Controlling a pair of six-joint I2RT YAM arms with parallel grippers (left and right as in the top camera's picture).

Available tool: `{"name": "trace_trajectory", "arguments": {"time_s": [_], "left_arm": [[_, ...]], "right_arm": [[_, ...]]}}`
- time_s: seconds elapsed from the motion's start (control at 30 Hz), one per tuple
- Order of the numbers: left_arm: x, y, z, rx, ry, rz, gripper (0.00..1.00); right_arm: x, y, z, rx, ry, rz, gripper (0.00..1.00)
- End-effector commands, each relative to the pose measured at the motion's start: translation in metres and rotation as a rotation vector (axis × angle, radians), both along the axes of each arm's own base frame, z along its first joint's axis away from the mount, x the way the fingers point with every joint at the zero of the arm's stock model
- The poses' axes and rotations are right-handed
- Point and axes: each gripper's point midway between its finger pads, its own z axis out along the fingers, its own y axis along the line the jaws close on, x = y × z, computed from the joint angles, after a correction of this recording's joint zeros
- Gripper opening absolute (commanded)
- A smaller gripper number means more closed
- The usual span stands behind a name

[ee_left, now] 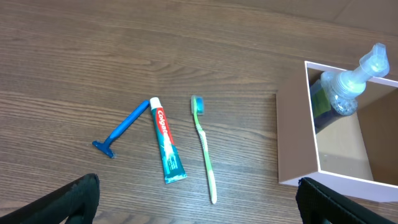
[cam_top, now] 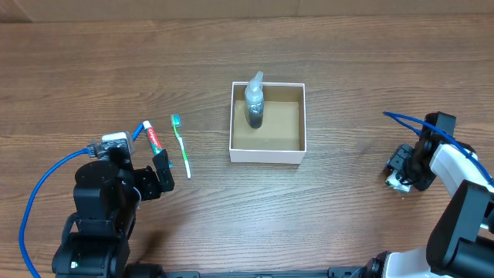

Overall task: Pack container
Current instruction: 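Move the right gripper to the green soap box and grasp it, then place the green soap box into the box with the right gripper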

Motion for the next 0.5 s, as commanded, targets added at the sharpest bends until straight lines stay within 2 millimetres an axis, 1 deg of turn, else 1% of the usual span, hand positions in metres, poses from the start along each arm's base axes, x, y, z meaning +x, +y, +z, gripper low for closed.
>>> {"name": "trace_trajectory", "arguments": {"time_s": [0.0,0.03,0.07,0.1,0.13,0.2,0.23,0.27,0.37,0.4,0.47], "left_arm": [[0.002,0.002,0.011,0.006,-0.028,0.007,1.0],[0.002,0.002,0.011,0.006,-0.028,0.007,1.0],[0.002,0.002,0.011,0.006,-0.028,0.007,1.0],[0.002,0.002,0.011,0.006,-0.028,0.007,1.0],[0.002,0.002,0.011,0.006,-0.028,0.007,1.0],[0.002,0.002,0.011,0.006,-0.029,0.007,1.0],[0.002,0.002,0.011,0.006,-0.03,0.007,1.0],[0.002,0.002,0.012,0.006,-0.033,0.007,1.0],[0.004,0.002,0.014,0.005,-0.042,0.007,1.0],[0.004,0.002,0.014,0.005,-0.045,0.007,1.0],[0.005,0.002,0.015,0.005,-0.051,0.007,1.0]], "right_arm": [[-0.002,0.026,-0.019,0.15,0.012,0.01,0.55],[0.0,0.027,-0.017,0.155,0.007,0.012,0.52],[0.002,0.027,-0.016,0.162,0.004,0.013,0.46],[0.004,0.027,-0.013,0.164,0.001,0.014,0.37],[0.006,0.026,-0.01,0.164,0.001,0.014,0.25],[0.012,0.026,0.002,0.169,-0.006,0.017,0.14],[0.016,0.026,0.009,0.173,-0.014,0.02,0.11],[0.025,0.027,0.024,0.18,-0.037,0.028,0.06],[0.044,0.028,0.062,0.167,-0.089,0.054,0.04],[0.053,0.03,0.083,0.155,-0.119,0.076,0.04],[0.068,0.043,0.128,0.131,-0.18,0.147,0.04]]}}
